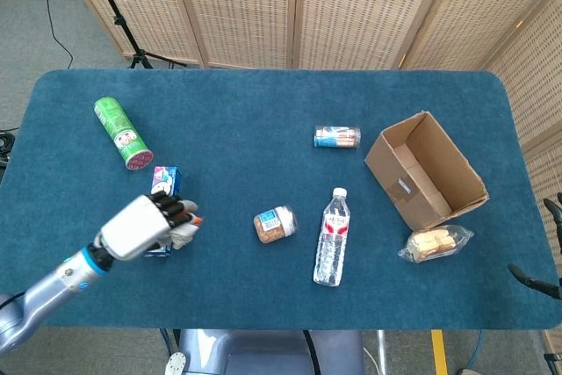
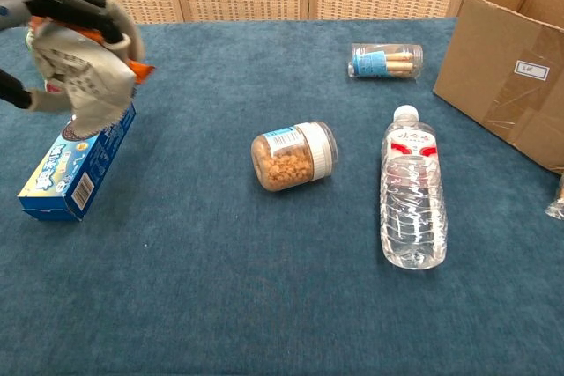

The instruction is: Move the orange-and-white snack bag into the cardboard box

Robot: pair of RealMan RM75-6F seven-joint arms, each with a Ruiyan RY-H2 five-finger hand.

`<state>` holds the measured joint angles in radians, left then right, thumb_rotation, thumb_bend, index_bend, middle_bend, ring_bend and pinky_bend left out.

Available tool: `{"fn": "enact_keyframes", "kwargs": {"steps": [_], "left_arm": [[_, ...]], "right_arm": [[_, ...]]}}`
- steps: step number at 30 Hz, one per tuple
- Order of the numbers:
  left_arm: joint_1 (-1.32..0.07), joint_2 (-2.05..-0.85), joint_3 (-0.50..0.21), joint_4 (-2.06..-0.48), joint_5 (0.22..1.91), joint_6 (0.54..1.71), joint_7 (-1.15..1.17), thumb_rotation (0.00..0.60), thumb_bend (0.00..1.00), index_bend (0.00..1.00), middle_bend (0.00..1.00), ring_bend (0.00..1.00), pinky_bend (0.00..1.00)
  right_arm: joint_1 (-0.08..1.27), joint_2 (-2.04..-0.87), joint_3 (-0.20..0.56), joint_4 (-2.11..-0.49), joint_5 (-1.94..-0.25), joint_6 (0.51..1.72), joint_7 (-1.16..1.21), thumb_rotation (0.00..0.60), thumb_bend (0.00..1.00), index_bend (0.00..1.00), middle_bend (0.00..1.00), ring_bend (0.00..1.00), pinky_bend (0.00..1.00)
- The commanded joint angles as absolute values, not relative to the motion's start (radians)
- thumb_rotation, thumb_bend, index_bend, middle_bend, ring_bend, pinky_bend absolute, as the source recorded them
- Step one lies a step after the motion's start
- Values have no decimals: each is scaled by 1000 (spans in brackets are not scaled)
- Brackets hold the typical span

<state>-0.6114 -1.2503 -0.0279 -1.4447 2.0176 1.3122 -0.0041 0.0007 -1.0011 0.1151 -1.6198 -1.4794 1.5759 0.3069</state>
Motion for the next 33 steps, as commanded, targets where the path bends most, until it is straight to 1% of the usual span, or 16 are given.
{"fn": "enact_keyframes", "kwargs": {"steps": [1, 5, 11, 13, 14, 16, 18, 19, 22, 23, 24, 26, 27, 28, 33], "left_arm": [[-728, -1329, -36, -1456, 2120, 1211, 116, 600, 326, 641, 431, 419, 536], [-801, -1380, -37, -1419, 2162, 1134, 176, 600, 308, 641, 431, 416, 536], [-889, -1482, -40, -1381, 2173, 1044, 211, 600, 283, 640, 431, 416, 536], [-912, -1515, -40, -1361, 2171, 1017, 224, 600, 256, 640, 431, 415, 536], [-922, -1533, -41, -1346, 2165, 1001, 230, 600, 227, 640, 431, 415, 536], [-935, -1562, -43, -1325, 2150, 980, 241, 600, 133, 635, 413, 412, 535], [-942, -1585, -46, -1311, 2134, 971, 248, 600, 21, 574, 325, 375, 535], [-945, -1596, -48, -1303, 2126, 971, 255, 600, 5, 540, 287, 353, 535], [-940, -1640, -54, -1298, 2074, 969, 256, 600, 0, 376, 131, 235, 535], [-936, -1641, -54, -1307, 2054, 962, 264, 600, 0, 275, 66, 153, 517], [-931, -1636, -54, -1325, 2035, 958, 264, 600, 0, 159, 17, 73, 479], [-917, -1614, -60, -1376, 2001, 971, 265, 600, 0, 29, 0, 2, 393], [-913, -1603, -60, -1395, 1991, 976, 267, 600, 0, 2, 0, 0, 360], [-907, -1590, -61, -1417, 1979, 986, 263, 600, 0, 0, 0, 0, 346], [-829, -1466, -65, -1544, 1923, 1110, 247, 600, 0, 0, 0, 0, 283]], "right_arm": [[2, -1001, 118, -1618, -1474, 1573, 308, 600, 0, 0, 0, 0, 0], [3, -999, 120, -1618, -1466, 1568, 311, 600, 0, 0, 0, 0, 0], [6, -998, 125, -1616, -1456, 1559, 314, 600, 0, 0, 0, 0, 0], [7, -998, 125, -1615, -1453, 1556, 315, 600, 0, 0, 0, 0, 0], [7, -998, 125, -1614, -1452, 1553, 316, 600, 0, 0, 0, 0, 0], [9, -997, 125, -1612, -1451, 1549, 318, 600, 0, 0, 0, 0, 0], [10, -997, 126, -1610, -1449, 1545, 320, 600, 0, 0, 0, 0, 0], [11, -997, 126, -1609, -1446, 1542, 322, 600, 0, 0, 0, 0, 0], [13, -995, 127, -1608, -1445, 1536, 325, 600, 0, 0, 0, 0, 0], [13, -994, 126, -1609, -1445, 1536, 326, 600, 0, 0, 0, 0, 0], [12, -994, 126, -1609, -1445, 1536, 327, 600, 0, 0, 0, 0, 0], [11, -993, 125, -1609, -1446, 1536, 327, 600, 0, 0, 0, 0, 0], [11, -993, 124, -1609, -1446, 1535, 327, 600, 0, 0, 0, 0, 0], [12, -993, 124, -1609, -1446, 1534, 326, 600, 0, 0, 0, 0, 0], [11, -995, 120, -1613, -1455, 1538, 316, 600, 0, 0, 0, 0, 0]]}}
